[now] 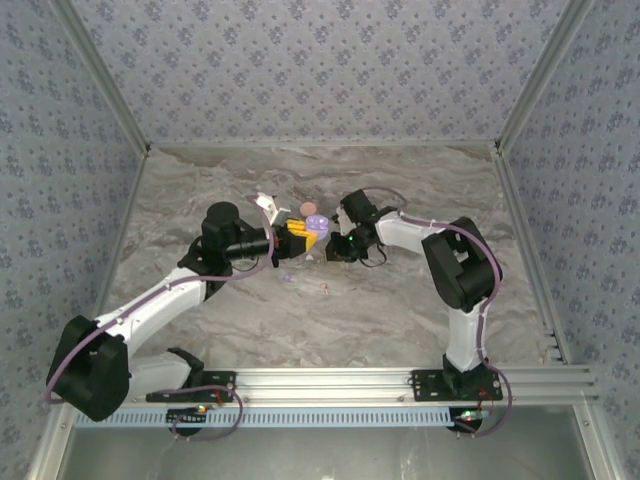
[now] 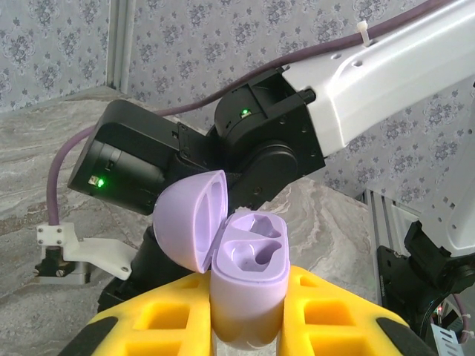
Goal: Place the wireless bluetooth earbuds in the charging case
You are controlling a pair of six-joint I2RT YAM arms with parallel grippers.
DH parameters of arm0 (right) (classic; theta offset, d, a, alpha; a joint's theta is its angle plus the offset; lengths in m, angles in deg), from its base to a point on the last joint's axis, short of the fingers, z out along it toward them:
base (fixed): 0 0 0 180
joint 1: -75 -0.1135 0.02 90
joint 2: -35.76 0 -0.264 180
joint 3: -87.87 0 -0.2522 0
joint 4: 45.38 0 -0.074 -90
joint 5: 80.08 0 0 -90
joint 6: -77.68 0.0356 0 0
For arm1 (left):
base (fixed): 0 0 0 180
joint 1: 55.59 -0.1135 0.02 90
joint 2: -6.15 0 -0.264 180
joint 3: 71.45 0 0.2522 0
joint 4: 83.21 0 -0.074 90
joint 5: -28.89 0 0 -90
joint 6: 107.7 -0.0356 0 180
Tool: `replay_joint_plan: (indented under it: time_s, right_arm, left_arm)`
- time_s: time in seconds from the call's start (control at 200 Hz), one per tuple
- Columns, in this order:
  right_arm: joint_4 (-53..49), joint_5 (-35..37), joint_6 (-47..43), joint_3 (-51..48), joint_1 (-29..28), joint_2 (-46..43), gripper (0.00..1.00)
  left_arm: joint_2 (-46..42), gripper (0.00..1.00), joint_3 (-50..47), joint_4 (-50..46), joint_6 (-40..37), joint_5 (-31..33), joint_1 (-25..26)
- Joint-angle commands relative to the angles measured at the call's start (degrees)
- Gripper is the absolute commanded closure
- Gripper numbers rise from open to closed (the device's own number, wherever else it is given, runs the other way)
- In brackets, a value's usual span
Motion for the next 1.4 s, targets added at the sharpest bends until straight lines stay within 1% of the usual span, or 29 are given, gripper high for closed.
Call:
replay_joint_plan:
  time_s: [0.0, 0.205, 0.36, 0.57, 0.7, 0.944, 1.179, 1.399]
  right_arm:
    - [-0.3, -1.0, -0.8, 1.9, -0.4, -0.4, 0.80]
    - [-8.6, 2.4, -10.0, 4.7, 0.3, -2.5, 0.66]
    - [-13.6, 1.5, -17.7, 7.5, 1.1, -1.6, 0.57]
    - [-16.2, 0.5, -25.4, 10.4, 1.1, 1.0, 0.51]
    - [-16.9, 0.2, -27.5, 12.2, 1.2, 2.6, 0.50]
    - [-17.2, 0.1, -28.9, 14.3, 1.1, 5.6, 0.47]
    - [-18.3, -1.1, -29.8, 15.8, 1.0, 8.0, 0.47]
    - [-19.4, -1.3, -29.6, 15.2, 0.8, 7.9, 0.48]
  left_arm:
    - [-1.3, 0.80, -0.4, 0.4, -1.1, 0.3, 0.3]
    - [-1.5, 0.80, -0.4, 0.0, -1.4, 0.4, 0.2]
    - [-1.4, 0.80, -0.2, 0.1, -1.6, 0.4, 0.3]
    - [-1.4, 0.80, -0.1, -0.2, -1.7, 0.4, 0.3]
    - [-1.6, 0.80, -0.1, -0.4, -1.8, 0.5, 0.2]
    - [-1.8, 0.80, 0.1, -0.5, -1.8, 0.4, 0.2]
    - [-2.0, 0.80, -0.1, -0.6, -1.8, 0.3, 0.2]
    - [-1.9, 0.80, 0.0, -0.6, -1.8, 0.3, 0.3]
